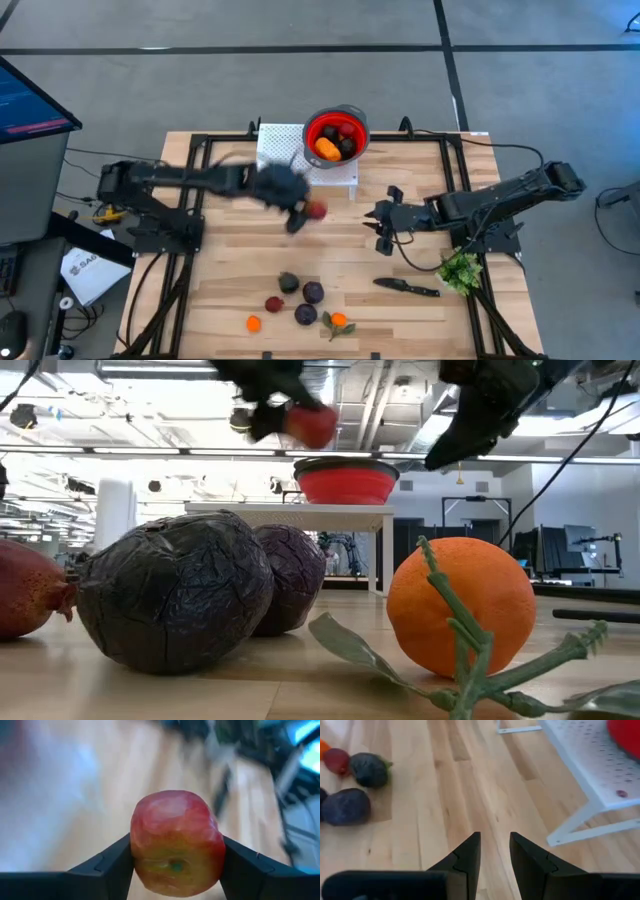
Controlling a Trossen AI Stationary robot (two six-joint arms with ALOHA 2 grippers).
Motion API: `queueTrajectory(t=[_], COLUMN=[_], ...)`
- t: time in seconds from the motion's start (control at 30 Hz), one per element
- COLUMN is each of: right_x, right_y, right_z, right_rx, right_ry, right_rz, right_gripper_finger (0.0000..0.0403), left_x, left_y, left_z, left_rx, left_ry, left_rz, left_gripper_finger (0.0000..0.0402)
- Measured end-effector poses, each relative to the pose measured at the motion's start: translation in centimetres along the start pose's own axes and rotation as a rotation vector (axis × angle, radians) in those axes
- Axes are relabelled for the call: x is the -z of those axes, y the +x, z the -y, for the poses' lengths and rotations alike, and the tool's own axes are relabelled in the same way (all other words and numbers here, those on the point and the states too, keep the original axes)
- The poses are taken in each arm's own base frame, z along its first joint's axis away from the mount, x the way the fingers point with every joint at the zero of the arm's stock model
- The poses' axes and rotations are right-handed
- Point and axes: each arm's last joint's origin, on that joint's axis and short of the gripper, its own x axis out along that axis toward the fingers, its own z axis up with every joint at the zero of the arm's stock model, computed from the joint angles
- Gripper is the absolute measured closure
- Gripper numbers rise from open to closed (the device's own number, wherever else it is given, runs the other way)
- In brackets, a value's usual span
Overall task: Pick & Place Fruit
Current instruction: Put the apple into the red strainer on the shelf
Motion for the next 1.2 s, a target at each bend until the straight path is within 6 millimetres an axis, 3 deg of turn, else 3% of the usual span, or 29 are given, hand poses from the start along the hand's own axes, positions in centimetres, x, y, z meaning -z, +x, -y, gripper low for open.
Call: queueTrajectory(t=[0.13,0.3,0.47,0.6,1.0,1.2], right_x=[0.0,0.0,0.0,-0.1,-0.5,-0.8], right_y=[-0.5,-0.6,-0.6,-0.5,-0.1,-0.1], right_z=[-0.8,-1.0,-0.9,-0.7,0.2,0.2], right_rx=[0.052,0.089,0.093,0.102,0.134,0.127], right_ry=[0.006,0.038,0.054,0.061,0.095,0.101], right_rz=[0.047,0.076,0.079,0.079,0.091,0.113], right_gripper_finger=[0.0305,0.0305,0.0305,0.0305,0.0305,0.0305], left_x=[-6.0,-9.2,-9.2,-8.9,-8.8,-8.4], left_y=[-0.1,0.2,0.5,0.9,1.4,2.7], left_z=[-2.7,-7.0,-11.4,-13.3,-13.6,-14.1], left_rx=[-0.079,-0.243,-0.342,-0.375,-0.371,-0.362], left_ry=[0.115,0.070,-0.072,-0.124,-0.124,-0.133], left_rz=[0.137,0.196,0.184,0.169,0.169,0.176], left_gripper_finger=[0.0168,0.0159,0.0160,0.0155,0.0144,0.0136])
